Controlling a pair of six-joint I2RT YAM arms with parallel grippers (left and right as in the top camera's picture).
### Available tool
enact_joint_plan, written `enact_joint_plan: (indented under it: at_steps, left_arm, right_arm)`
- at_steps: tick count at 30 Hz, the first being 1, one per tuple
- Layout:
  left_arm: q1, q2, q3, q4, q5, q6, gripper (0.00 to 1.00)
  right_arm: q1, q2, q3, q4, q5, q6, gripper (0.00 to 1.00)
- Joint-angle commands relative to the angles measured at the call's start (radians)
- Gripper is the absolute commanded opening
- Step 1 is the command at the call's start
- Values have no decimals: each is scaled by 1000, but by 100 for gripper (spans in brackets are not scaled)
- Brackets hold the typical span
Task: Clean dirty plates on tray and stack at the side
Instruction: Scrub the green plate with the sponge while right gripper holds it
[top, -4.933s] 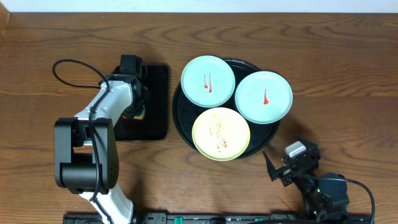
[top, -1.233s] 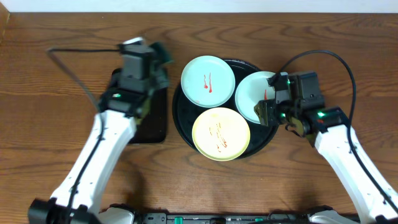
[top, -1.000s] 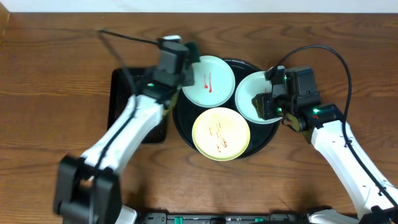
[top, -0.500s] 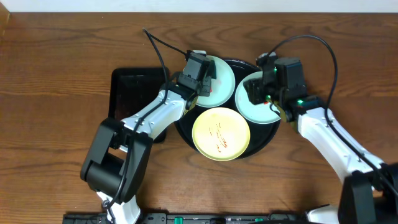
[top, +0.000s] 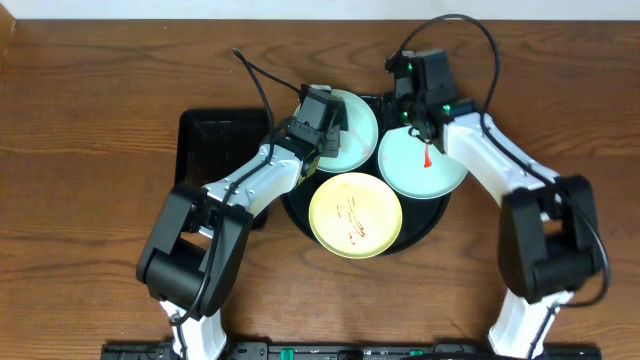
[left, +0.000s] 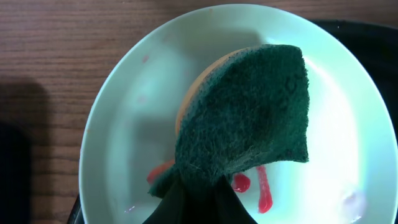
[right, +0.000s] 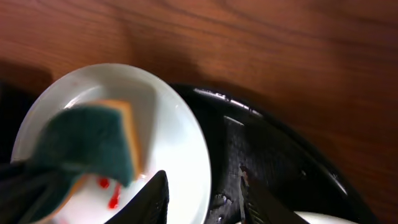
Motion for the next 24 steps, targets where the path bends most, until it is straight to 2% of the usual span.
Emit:
enact_joint_plan:
  at_steps: [1, 18, 20, 24]
  left_arm:
    - [3, 10, 21, -9, -4, -9, 7]
    - [3, 10, 21, -16, -4, -9, 7]
    - [3, 10, 21, -16, -5, -9, 7]
    - [3, 10, 21, -16, -4, -9, 7]
  right_arm:
    - [32, 71, 76, -19, -6, -42, 36]
    - [51, 177, 103, 7, 88, -56, 33]
    - [52, 191, 103, 14, 88, -56, 30]
    - [51, 204, 103, 21, 87, -32, 11]
